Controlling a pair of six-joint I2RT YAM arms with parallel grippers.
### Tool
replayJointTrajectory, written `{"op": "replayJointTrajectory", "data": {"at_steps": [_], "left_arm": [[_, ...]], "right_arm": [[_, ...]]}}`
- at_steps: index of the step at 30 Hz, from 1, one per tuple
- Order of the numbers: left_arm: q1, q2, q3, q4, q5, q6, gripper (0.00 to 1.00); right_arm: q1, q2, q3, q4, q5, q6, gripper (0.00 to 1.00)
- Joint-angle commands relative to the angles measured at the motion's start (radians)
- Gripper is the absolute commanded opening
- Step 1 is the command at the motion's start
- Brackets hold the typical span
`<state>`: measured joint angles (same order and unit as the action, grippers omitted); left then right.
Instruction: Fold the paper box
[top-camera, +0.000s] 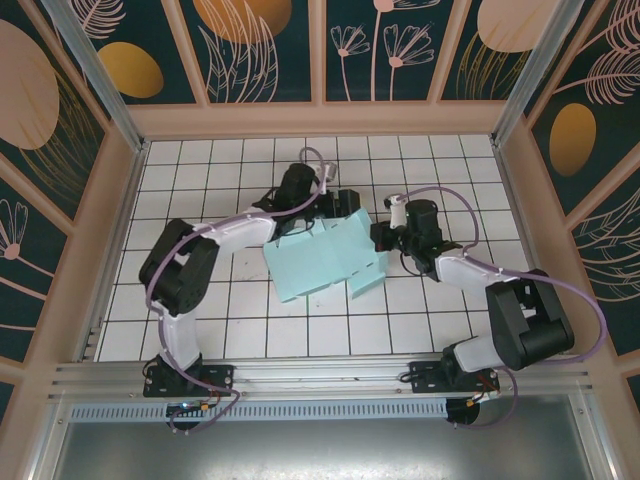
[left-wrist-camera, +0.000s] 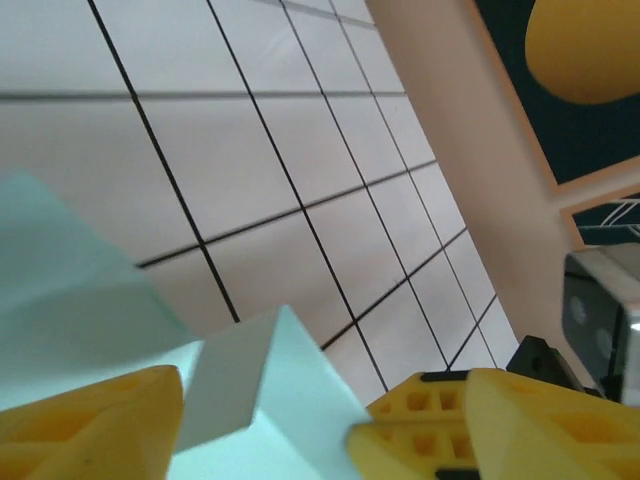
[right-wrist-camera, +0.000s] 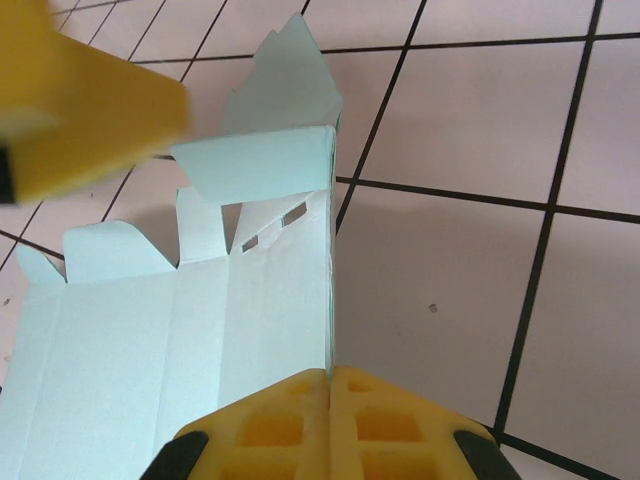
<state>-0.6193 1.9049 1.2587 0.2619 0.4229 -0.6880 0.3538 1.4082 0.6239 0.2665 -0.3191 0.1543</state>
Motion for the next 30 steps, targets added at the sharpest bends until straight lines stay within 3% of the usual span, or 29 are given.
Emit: {"op": "replayJointTrajectory", "data": {"at_steps": [1,6,15,30], "left_arm": [[0.061,-0.044,-0.061,-0.015,-0.037,0.050,0.80],[0.089,-0.041,-0.119,-0.111,-0.082,0.098,0.88],[0.089,0.019,-0.139,-0.104,-0.076,0.097,0.90],[0.087,0.164,-0.062,-0.062,0.098,0.058,0.75]], "right_arm": [[-0.019,-0.030,-0.016,0.037,-0.026,-0.015,0.00],[-0.020,-0.030,-0.016,0.041,-0.037,-0.010,0.00],[-0.021,-0.026,0.002,0.040,-0.060,-0.007,0.00],[-0.020,-0.025,0.005,0.043,-0.078,0.004,0.00]]}}
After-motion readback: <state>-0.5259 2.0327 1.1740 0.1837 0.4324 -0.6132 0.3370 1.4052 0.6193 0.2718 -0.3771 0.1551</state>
